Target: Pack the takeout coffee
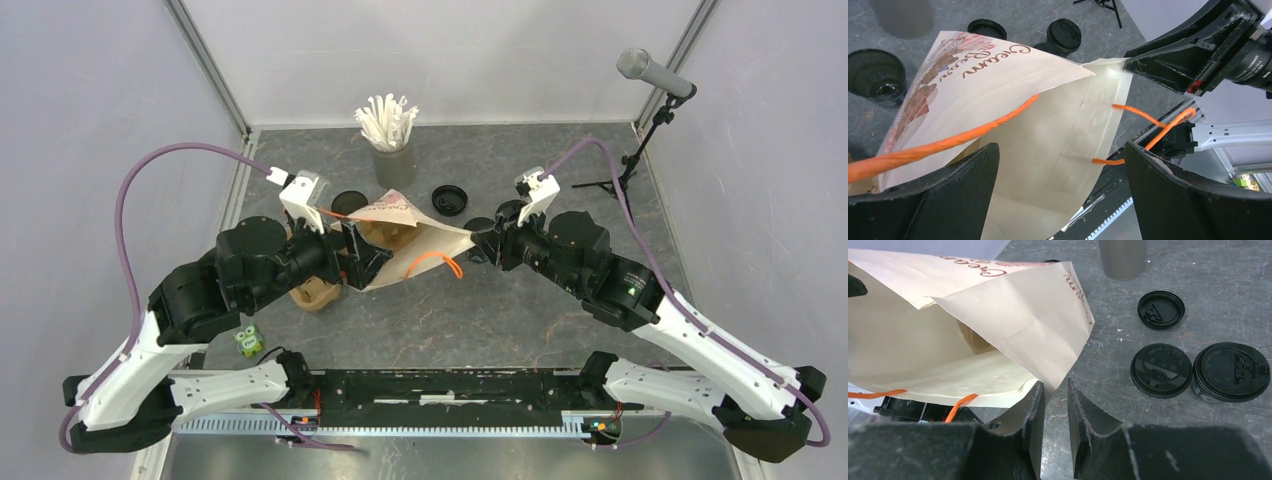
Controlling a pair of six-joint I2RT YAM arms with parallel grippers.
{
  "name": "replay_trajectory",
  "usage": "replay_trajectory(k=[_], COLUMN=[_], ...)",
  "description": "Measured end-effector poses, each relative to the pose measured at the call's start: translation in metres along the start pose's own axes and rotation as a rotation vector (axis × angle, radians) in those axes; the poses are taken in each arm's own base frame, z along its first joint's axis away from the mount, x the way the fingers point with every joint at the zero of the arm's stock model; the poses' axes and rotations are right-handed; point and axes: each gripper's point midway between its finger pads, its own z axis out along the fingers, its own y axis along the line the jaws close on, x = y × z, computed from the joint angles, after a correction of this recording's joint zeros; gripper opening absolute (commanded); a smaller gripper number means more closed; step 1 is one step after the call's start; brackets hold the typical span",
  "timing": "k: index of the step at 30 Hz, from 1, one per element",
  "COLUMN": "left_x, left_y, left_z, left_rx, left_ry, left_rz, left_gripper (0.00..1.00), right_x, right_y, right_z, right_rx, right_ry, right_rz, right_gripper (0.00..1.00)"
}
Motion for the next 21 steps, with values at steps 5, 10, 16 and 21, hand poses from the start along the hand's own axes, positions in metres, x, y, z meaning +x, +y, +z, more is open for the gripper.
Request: replay_trajectory(k=[5,10,16,21], left_x=[0.015,0.028,0.039,0.045], left_y=[0.005,0.005,-0.001,-0.012], left_z=[-0.001,0.0,0.01,0.029], left_rx=[0.006,0.02,0.034,0.063], left_ry=[0.022,0.055,0.104,0.137], left_rz=[-0.017,-0.019,-0.019,-0.017], left_gripper=[1.0,1.0,1.0,1.0], right_x=[0.004,0.012,0.012,0.011], right_y=[-0.001,-0.003,-0.005,-0.005], right_z=[0.004,0.009,0.009,0.007], right_rx=[0.007,0.012,0.013,0.004], right_ry=[0.016,0.05,0.053,0.051], right_rz=[-0.011,-0.031,-0.072,-0.089], right_gripper=[0.28,0.29,0.29,0.29])
